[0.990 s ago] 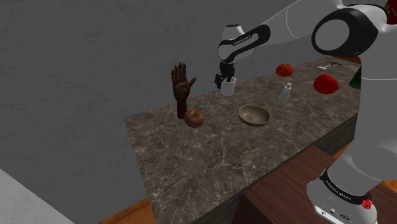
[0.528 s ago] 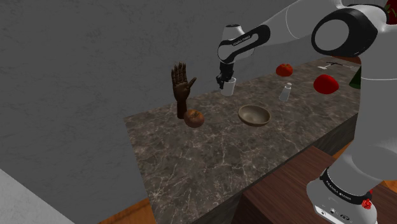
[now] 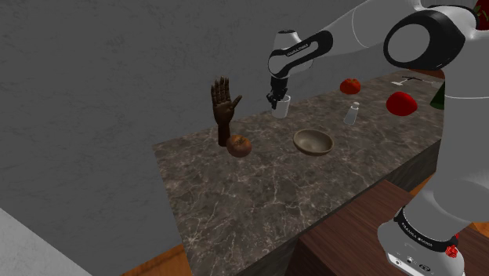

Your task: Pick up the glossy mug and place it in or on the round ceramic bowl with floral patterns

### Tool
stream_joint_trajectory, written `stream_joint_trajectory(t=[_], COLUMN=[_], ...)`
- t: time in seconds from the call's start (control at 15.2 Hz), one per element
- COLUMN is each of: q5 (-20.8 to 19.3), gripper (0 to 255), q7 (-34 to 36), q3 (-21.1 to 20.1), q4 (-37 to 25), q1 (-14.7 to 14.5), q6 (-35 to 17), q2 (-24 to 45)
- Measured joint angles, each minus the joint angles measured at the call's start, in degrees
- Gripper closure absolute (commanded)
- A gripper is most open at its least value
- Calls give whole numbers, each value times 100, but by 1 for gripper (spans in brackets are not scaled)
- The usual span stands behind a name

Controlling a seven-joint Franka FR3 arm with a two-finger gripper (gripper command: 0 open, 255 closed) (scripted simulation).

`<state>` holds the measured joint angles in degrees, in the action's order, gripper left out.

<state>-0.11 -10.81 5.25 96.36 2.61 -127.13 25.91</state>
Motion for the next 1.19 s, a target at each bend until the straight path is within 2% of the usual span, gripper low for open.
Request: stream_joint_trajectory(t=[1.19], q5=[-26], gripper=[255], q7=[-13], q3=[16], q4=[-743], q1=[-10], q6=[1141], q2=[-401])
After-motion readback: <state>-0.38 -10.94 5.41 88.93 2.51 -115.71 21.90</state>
